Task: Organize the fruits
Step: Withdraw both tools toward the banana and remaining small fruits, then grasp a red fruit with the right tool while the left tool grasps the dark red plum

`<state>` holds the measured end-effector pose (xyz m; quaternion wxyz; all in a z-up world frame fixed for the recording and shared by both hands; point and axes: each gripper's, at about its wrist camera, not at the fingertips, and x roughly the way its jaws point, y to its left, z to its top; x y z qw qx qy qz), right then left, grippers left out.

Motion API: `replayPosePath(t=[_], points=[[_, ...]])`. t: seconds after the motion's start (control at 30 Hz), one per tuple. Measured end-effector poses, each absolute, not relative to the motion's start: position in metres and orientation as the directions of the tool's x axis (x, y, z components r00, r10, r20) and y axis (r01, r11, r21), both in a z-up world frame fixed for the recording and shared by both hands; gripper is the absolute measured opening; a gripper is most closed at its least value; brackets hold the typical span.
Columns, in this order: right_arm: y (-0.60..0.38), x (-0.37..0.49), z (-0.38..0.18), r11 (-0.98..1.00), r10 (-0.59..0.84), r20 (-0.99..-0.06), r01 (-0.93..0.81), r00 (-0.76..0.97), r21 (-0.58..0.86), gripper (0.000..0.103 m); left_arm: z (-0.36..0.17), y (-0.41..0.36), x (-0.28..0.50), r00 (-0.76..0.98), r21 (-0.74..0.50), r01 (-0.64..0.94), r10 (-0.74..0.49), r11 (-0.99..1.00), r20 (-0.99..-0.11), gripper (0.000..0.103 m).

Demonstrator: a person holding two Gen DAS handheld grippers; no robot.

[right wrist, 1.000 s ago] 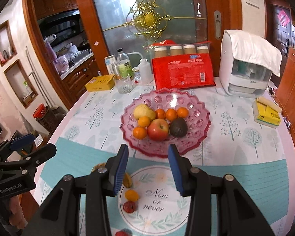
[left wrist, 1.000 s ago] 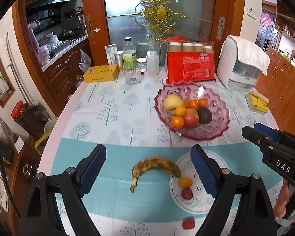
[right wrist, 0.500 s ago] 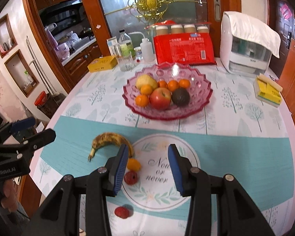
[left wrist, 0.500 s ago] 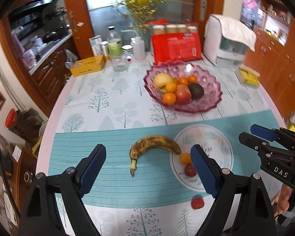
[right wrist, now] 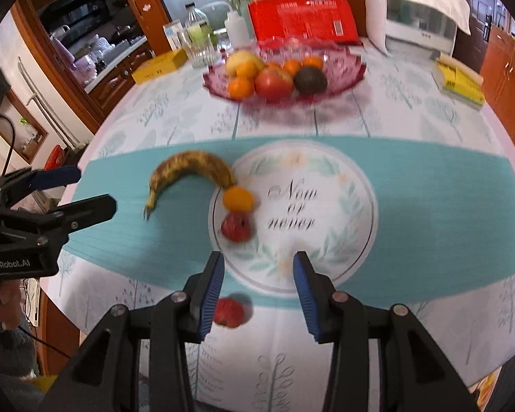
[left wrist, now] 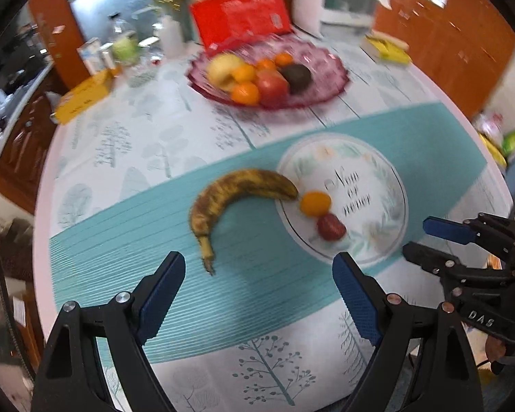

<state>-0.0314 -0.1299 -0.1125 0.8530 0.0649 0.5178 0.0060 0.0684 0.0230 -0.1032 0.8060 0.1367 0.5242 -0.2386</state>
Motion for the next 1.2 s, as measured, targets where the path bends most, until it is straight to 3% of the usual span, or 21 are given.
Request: replayPosePath(t=[0.53, 0.63, 1.03, 1.2], points=[[-0.093, -0.049, -0.181, 0.981, 0.081, -0.922, 0.132, 0.378, 0.141, 0.042, -0.158, 0.001, 0.076, 0.220, -0.100, 0.649, -0.311, 0.754, -0.925, 0.087], [-0.090, -0.050, -0.186, 0.982, 0.063, -0.923, 0.141, 0.381, 0.125, 0.034, -0.164, -0.008, 0.078, 0.212, -0.116, 0.650, -0.325, 0.751, -0.922, 0.087], [-0.114, -0.063, -0.186, 0.957, 0.043, -0.906, 0.244, 0.421, 0.159, 0.033, -0.190, -0.049, 0.091, 0.194, -0.166, 0.605, -0.346, 0.779, -0.918, 0.087], [-0.130, -0.068, -0.185, 0.940, 0.027, -0.902, 0.297, 0.431, 0.170, 0.033, -0.201, -0.061, 0.095, 0.189, -0.172, 0.590, -0.342, 0.789, -0.920, 0.071]])
